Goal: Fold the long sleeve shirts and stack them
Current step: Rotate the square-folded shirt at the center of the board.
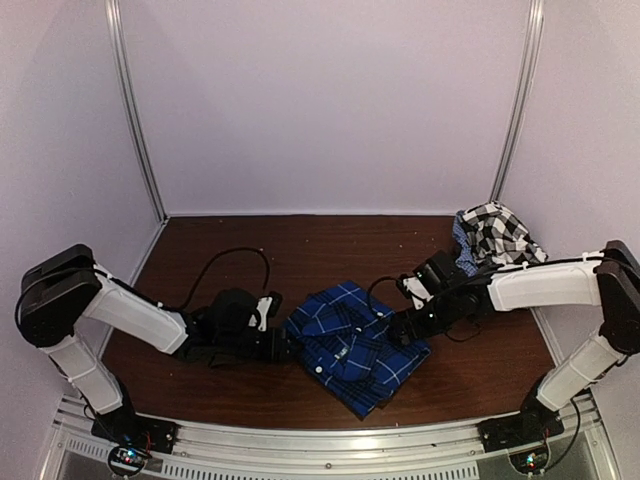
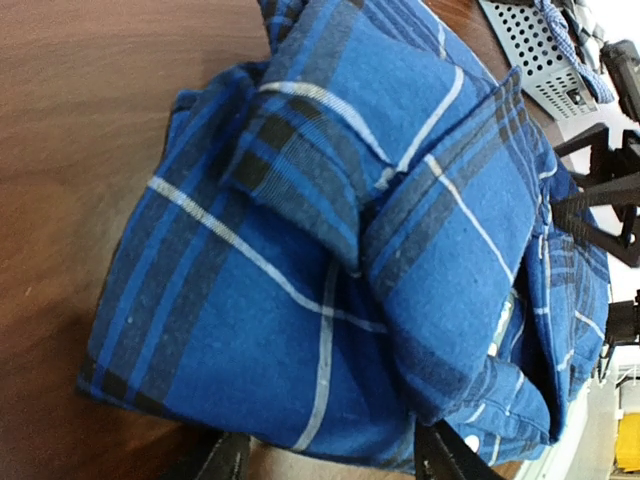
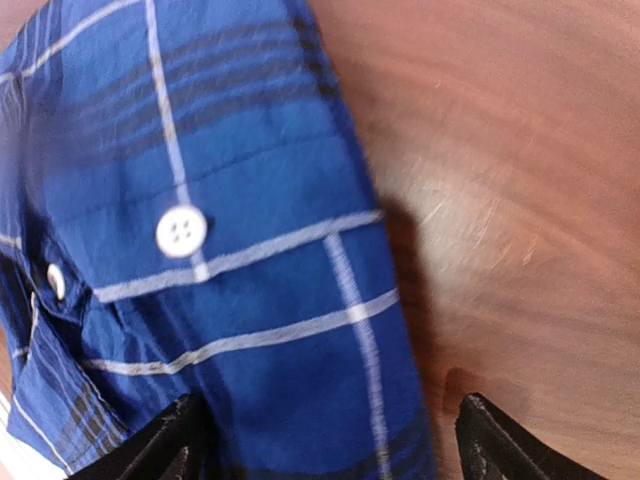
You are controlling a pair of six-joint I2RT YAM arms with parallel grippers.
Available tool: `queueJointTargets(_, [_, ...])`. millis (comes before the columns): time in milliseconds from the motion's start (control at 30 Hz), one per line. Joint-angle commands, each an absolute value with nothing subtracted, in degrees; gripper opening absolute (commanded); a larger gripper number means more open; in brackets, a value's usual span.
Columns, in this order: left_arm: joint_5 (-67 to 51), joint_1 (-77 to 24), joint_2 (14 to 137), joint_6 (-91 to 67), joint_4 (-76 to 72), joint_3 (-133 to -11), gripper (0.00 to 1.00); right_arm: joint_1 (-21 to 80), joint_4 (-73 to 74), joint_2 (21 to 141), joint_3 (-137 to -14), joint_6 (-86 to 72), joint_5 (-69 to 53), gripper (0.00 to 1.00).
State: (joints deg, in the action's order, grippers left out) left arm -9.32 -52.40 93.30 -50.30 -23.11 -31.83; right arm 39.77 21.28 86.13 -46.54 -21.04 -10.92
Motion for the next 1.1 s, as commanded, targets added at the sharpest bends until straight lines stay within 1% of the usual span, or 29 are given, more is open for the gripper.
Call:
queueJointTargets(0, [-10.8, -52.21, 96.98, -50.33, -26.38, -35.84, 0.53, 40.29, 14.37, 82.61, -40.93, -22.85, -16.12, 0.86])
queueJointTargets(133, [-12.9, -50.45, 100.23, -50.78, -27.31, -37.75, 0.46, 42.63, 10.47, 78.98, -35.63, -26.1, -17.42, 0.79])
queueJointTargets(267, [-15.84, -47.44, 103.33, -51.72, -29.58, -39.0, 0.42, 47.83, 6.11, 75.58, -31.71, -31.38, -16.57, 0.78])
queueJointTargets(367, [-18.45, -44.36, 105.91, -50.84, -29.94, -41.73, 0.4, 53.34, 3.03, 74.55, -30.28, -36.41, -13.42, 0.8])
queueJointTargets(500, [-20.84, -40.13, 110.38, -47.01, -25.72, -48.43, 0.39, 61.2, -1.86, 75.97, -29.71, -43.32, -9.1, 0.84])
queueJointTargets(667, [-23.01, -32.68, 113.12, -42.3, -20.14, -54.87, 0.39, 68.6, -0.43, 80.91, -36.02, -45.77, -2.45, 0.88])
queueJointTargets(767, [-21.47, -28.91, 111.83, -38.86, -15.76, -56.89, 0.41, 69.91, 3.64, 82.94, -40.17, -44.38, -0.49, 0.9])
queueJointTargets(933, [-17.19, -27.77, 103.16, -33.56, -12.57, -53.25, 0.52, 67.87, 13.92, 80.68, -44.1, -40.42, 6.1, 0.96])
queueJointTargets(1067, [-16.79, -28.5, 95.5, -33.68, -13.75, -45.77, 0.57, 63.51, 15.18, 78.33, -44.14, -36.35, 2.13, 0.96])
